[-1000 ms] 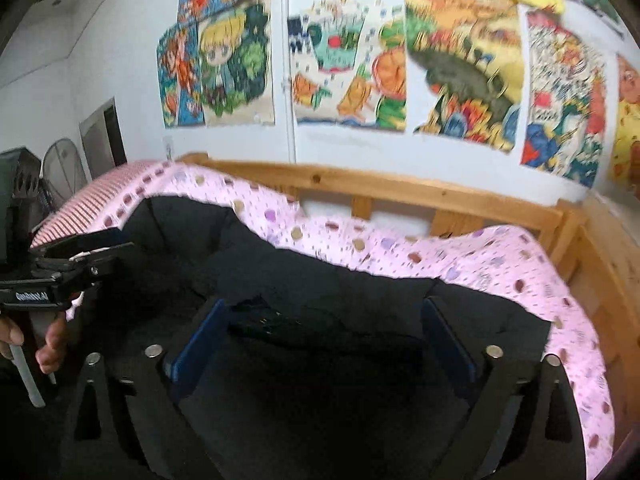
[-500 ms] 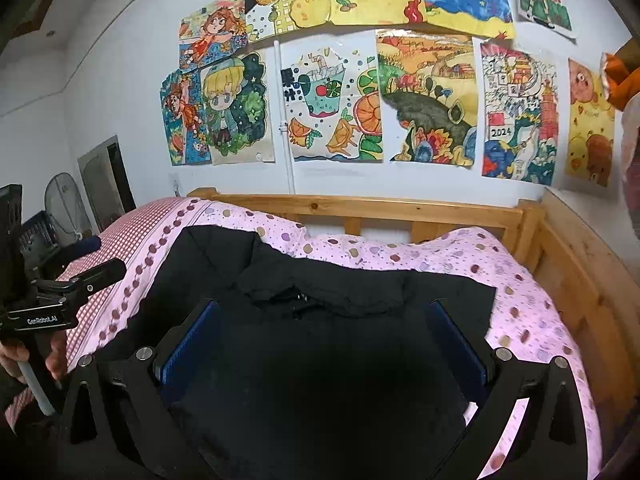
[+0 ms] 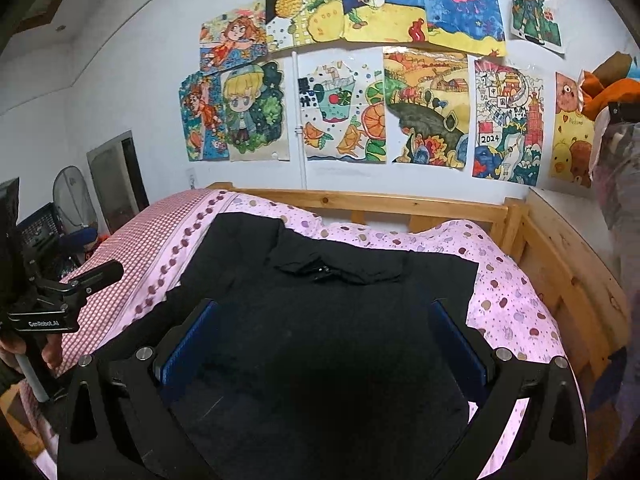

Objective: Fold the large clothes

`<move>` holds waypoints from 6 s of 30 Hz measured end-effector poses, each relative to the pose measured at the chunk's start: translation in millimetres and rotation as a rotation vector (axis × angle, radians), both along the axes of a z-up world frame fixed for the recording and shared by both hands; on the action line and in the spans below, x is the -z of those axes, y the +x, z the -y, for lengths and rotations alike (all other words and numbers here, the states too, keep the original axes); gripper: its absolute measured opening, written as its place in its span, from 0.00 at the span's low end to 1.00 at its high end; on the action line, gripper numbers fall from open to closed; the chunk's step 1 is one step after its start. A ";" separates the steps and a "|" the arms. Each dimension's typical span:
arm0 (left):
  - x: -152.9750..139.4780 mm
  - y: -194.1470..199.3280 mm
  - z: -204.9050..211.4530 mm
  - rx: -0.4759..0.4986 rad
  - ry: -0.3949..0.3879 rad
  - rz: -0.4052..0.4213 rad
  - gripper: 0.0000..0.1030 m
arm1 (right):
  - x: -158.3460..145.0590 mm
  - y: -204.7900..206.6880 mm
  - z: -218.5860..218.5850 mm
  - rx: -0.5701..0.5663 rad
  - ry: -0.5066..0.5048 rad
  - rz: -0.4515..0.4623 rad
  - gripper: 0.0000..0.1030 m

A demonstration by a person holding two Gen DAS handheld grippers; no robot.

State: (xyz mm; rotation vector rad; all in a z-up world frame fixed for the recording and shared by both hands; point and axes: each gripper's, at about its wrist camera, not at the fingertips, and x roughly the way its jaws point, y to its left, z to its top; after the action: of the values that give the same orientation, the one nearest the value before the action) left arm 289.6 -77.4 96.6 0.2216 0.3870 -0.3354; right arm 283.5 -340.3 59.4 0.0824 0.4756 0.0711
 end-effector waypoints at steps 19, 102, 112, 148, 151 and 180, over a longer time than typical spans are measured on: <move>0.4 -113.2 -12.2 0.031 0.066 0.020 1.00 | 3.1 -117.7 -38.3 -0.046 -0.022 0.083 0.99; 182.5 -208.2 -48.2 -0.169 0.609 0.229 0.97 | 118.4 -232.9 -78.7 0.214 -0.473 0.079 0.98; 171.6 -198.1 -42.0 -0.190 0.588 0.226 0.57 | 125.5 -246.2 -99.8 0.185 -0.489 0.089 0.59; 29.6 -71.9 6.5 -0.093 0.473 -0.035 0.10 | 20.2 -151.6 -43.3 0.069 -0.360 0.162 0.07; 25.6 -60.4 13.3 -0.105 0.476 -0.026 0.10 | 13.5 -132.3 -36.4 0.064 -0.361 0.142 0.07; 59.2 125.9 73.4 -0.190 0.326 0.062 0.09 | 33.6 36.4 10.9 0.084 -0.532 0.099 0.06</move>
State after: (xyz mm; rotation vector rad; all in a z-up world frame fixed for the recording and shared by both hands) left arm 415.5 -150.8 37.4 0.5093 0.3971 -0.0765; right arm 320.0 -351.2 25.8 -0.4214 0.3790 -0.1342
